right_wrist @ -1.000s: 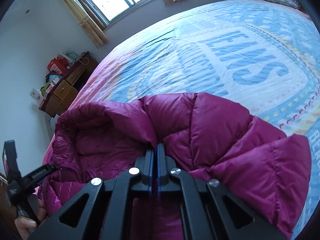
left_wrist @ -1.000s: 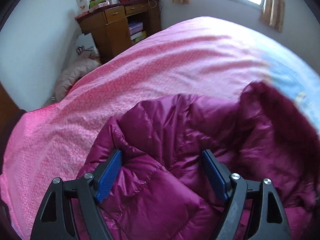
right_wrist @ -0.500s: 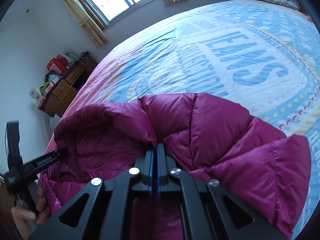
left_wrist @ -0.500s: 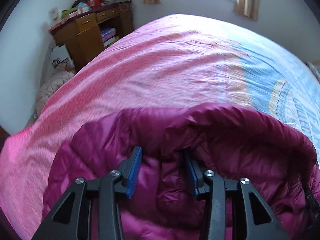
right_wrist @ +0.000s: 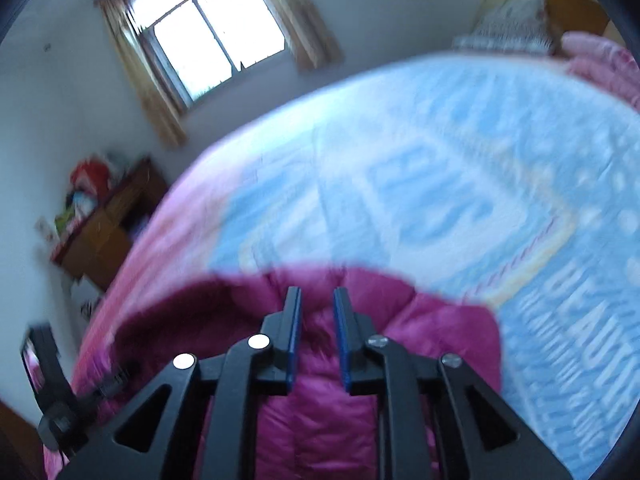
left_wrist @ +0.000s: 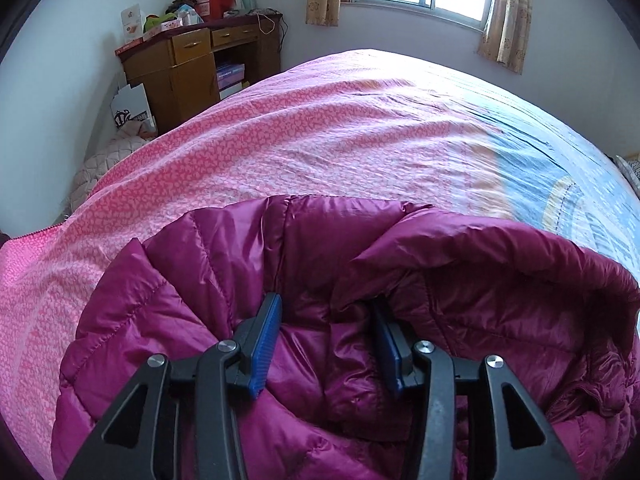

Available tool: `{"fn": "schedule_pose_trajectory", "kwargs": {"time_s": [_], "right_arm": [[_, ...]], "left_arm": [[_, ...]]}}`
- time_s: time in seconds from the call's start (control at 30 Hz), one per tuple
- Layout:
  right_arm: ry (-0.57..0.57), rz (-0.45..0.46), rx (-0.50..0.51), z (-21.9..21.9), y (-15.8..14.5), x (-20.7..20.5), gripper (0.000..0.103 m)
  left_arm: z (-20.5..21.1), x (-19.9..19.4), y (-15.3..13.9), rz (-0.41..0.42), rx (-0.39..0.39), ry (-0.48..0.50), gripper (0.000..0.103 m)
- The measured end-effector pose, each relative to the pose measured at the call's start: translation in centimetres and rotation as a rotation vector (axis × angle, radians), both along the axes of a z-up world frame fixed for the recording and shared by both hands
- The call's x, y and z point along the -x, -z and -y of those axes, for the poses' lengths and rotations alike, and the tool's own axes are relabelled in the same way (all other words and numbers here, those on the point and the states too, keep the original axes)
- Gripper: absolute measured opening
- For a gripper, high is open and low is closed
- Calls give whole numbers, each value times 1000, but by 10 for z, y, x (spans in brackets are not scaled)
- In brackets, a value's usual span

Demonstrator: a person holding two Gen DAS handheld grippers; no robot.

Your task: Fold large clothes

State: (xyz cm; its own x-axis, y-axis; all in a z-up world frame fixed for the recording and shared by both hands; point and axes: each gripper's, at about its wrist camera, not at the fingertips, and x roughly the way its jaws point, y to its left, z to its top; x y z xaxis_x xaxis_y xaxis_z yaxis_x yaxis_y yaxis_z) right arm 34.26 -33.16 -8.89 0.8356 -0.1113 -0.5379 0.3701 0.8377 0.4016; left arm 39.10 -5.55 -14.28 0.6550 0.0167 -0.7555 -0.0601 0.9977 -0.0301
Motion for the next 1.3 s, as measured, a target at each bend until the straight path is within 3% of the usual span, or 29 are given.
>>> {"fn": "schedule_pose_trajectory", "kwargs": {"time_s": [0.1, 0.2, 0.3, 0.43, 0.53, 0.67, 0.87, 1.03, 1.13, 1.3], "right_arm": [[-105, -38, 55, -24, -22, -39, 20], [-182, -70, 84, -47, -25, -81, 20], [-278, -193, 102, -65, -6, -112, 20], [-345, -383, 113, -67, 38, -107, 12], [-386, -272, 132, -62, 52, -85, 10], [-385, -247, 115, -57, 54, -84, 10], [-382, -237, 120, -57, 54, -84, 10], [-378, -240, 141, -61, 52, -83, 10], [-377, -241, 146, -61, 52, -84, 10], [-381, -230, 119, -59, 52, -83, 10]], "left_arm": [[1, 0, 0, 3, -11, 0, 48], [2, 0, 0, 4, -9, 0, 48], [2, 0, 1, 5, -10, 0, 48], [4, -1, 1, 7, -9, 1, 48], [4, 1, -1, 9, -5, 8, 48], [-3, 9, -8, 4, 35, 44, 48], [-24, 47, -68, 132, 82, 33, 48], [24, 15, -98, 174, -12, 106, 48], [45, -10, -85, 160, -106, 118, 49], [33, -31, -16, -22, -209, 47, 52]]}}
